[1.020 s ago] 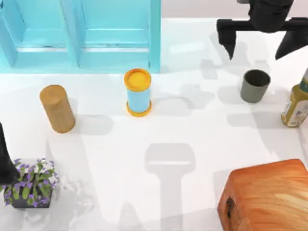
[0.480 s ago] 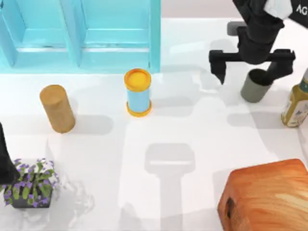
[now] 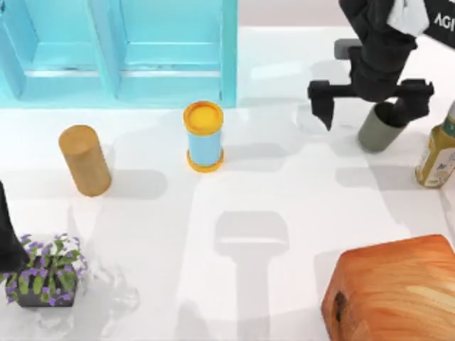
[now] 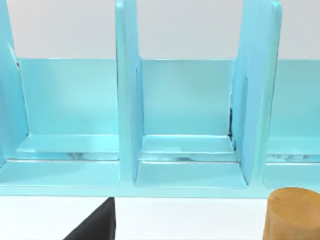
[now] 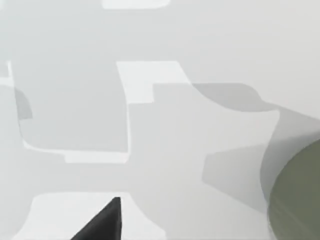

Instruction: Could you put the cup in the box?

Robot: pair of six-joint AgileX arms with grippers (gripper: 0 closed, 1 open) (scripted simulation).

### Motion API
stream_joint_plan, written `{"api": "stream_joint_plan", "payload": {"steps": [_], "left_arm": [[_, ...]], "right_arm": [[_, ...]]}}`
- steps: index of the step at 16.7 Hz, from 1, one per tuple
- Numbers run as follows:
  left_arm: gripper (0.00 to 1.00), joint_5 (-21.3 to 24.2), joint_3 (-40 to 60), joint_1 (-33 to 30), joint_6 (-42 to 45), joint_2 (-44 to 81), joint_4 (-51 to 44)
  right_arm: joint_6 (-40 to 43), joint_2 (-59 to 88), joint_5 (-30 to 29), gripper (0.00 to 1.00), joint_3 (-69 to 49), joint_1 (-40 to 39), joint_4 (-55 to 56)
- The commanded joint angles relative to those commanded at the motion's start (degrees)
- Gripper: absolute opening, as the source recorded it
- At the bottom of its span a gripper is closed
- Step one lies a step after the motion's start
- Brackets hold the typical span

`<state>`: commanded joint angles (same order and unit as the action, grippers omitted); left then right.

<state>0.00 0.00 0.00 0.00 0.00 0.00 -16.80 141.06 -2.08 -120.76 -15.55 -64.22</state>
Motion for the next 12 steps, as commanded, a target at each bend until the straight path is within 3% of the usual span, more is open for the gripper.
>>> {"api": "stream_joint_plan", "payload": {"steps": [11, 12], "left_arm": [[1.0, 0.0, 0.0, 0.0, 0.0, 0.0, 0.0], [1.0, 0.0, 0.0, 0.0, 0.0, 0.0, 0.0]], "right_arm": [[0.0, 0.0, 0.0, 0.02, 0.0, 0.0, 0.0], [0.0, 0.0, 0.0, 0.0, 0.0, 0.0, 0.0]]}}
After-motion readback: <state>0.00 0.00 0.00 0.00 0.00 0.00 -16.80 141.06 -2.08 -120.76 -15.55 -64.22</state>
